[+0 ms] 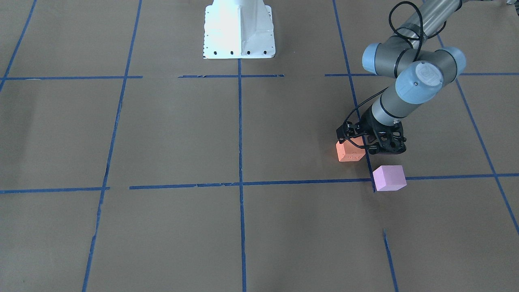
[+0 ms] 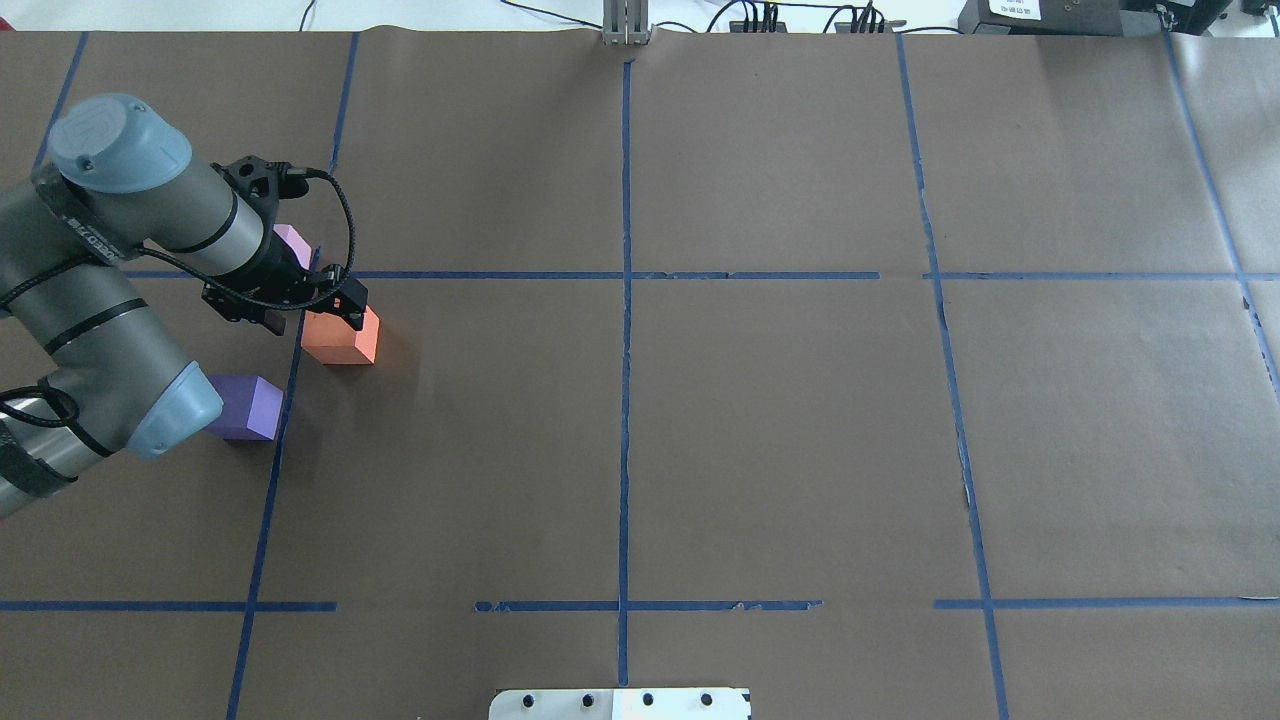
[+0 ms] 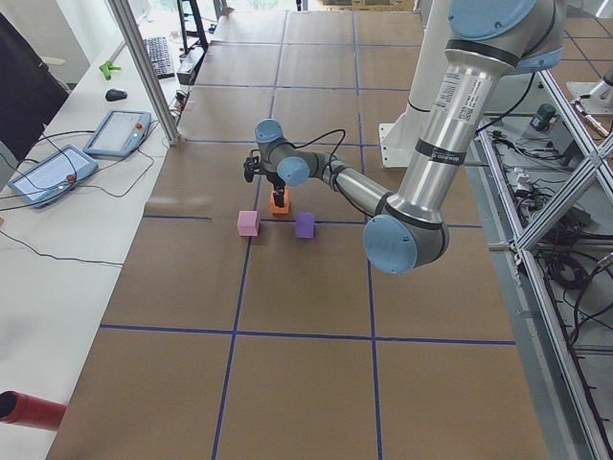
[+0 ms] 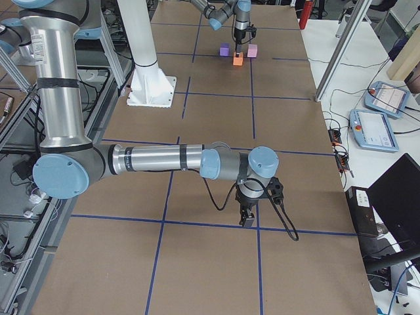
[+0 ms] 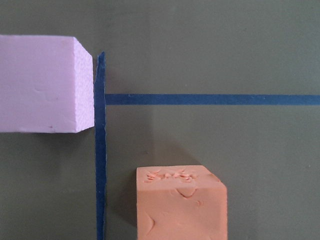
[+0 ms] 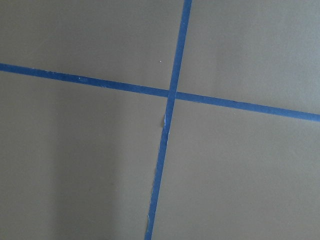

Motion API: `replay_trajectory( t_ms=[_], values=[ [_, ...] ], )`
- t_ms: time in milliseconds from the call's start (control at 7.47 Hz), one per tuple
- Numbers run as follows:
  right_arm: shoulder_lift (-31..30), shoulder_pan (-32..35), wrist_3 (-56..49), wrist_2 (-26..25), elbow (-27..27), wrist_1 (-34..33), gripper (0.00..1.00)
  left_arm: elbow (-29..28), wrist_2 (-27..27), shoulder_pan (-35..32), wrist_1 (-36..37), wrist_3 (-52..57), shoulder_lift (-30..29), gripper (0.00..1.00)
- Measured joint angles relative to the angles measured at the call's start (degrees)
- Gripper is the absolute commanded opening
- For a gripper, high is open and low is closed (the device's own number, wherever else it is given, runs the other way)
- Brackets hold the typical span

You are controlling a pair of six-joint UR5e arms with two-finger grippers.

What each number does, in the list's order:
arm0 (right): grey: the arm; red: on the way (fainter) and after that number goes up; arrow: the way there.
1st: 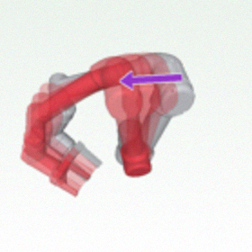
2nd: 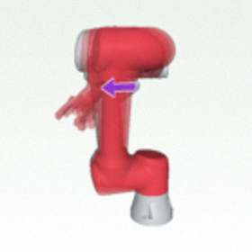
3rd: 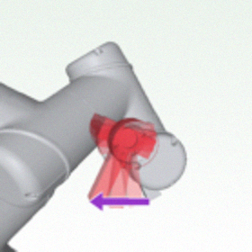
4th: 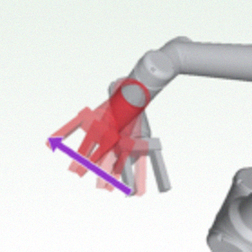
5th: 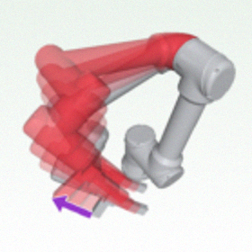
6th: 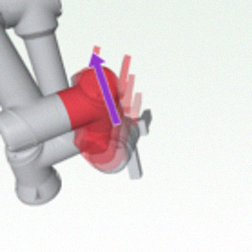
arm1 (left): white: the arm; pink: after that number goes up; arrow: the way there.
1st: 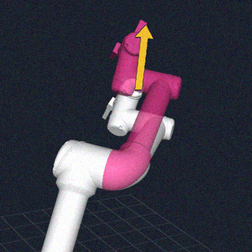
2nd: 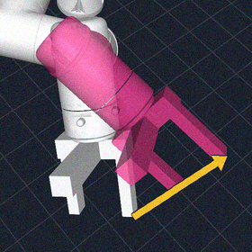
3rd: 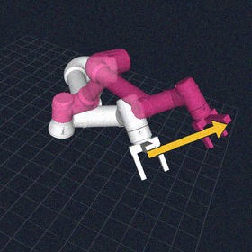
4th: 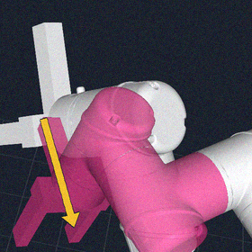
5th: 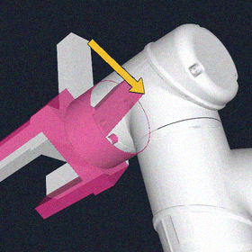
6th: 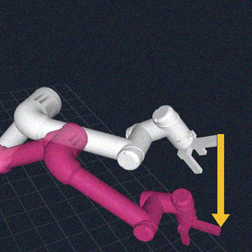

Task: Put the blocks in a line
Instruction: 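Grasp the orange cube with the left gripper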

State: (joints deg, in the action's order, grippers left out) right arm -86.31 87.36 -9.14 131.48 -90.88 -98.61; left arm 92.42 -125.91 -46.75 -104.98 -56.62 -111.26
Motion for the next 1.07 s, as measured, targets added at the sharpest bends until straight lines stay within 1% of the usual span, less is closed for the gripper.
replay_trajectory(
  t_ms=[670, 804, 1071],
  values=[
    [0.01, 0.00, 0.00, 0.00, 0.00, 0.00, 1.00, -2.08, 0.65, 0.51, -0.14, -0.16, -1.00, 0.98],
    [0.00, 0.00, 0.00, 0.00, 0.00, 0.00, 1.00, -2.59, 0.66, 0.51, -0.16, -0.13, -1.34, 0.94],
    [0.00, 0.00, 0.00, 0.00, 0.00, 0.00, 1.00, -3.23, 0.66, 0.52, -0.21, -0.08, -1.75, 0.82]
  ],
)
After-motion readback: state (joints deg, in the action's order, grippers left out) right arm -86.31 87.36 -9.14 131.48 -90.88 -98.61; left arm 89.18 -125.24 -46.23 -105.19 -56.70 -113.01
